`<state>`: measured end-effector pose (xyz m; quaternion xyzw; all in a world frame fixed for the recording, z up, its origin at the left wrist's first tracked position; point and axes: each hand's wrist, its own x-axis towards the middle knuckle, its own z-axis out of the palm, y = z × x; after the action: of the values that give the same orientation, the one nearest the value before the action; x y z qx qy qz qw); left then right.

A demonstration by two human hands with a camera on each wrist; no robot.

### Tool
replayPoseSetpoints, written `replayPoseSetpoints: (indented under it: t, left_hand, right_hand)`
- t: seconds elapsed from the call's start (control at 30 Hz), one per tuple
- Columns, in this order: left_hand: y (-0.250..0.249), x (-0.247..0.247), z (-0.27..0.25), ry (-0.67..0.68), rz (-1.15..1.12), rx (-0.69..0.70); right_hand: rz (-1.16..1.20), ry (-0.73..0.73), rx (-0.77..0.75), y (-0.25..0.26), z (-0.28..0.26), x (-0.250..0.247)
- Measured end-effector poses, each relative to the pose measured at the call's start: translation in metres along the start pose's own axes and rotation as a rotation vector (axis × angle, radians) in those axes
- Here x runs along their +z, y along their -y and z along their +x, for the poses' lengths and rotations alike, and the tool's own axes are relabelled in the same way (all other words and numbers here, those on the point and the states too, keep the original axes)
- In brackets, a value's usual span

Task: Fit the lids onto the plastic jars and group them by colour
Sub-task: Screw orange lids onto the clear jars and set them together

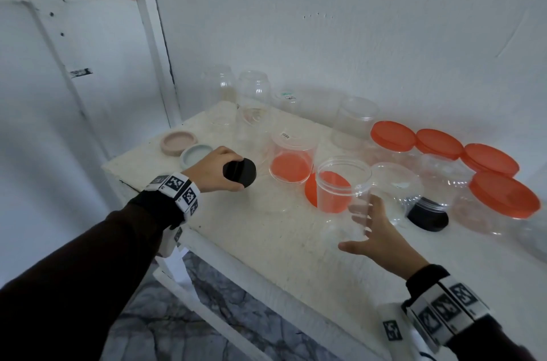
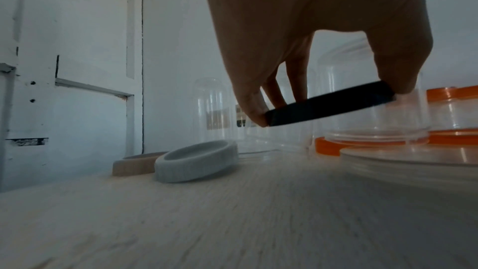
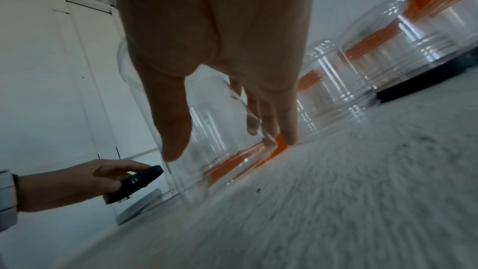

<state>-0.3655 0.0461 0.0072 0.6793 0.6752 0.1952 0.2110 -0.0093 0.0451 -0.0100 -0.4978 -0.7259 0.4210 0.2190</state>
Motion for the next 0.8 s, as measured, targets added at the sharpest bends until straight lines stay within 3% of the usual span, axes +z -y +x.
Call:
replayPoseSetpoints:
  t: [0.4, 0.57, 0.8]
  left_hand:
    - [-0.093, -0.009, -0.032, -0.134, -0.304, 0.399]
    - [-0.139, 0.006, -0.025, -0.092, -0.255, 0.586]
    - [-0.170, 0.035, -0.009, -0.023, -0.142, 0.633]
  right_hand:
    - [0.189, -0.113, -0.053, 0.013, -0.013, -0.004]
    - [0.147, -0.170, -0.062, 0.014, -0.014, -0.006]
    - [0.180, -0.184, -0.066, 0.011, -0.014, -0.004]
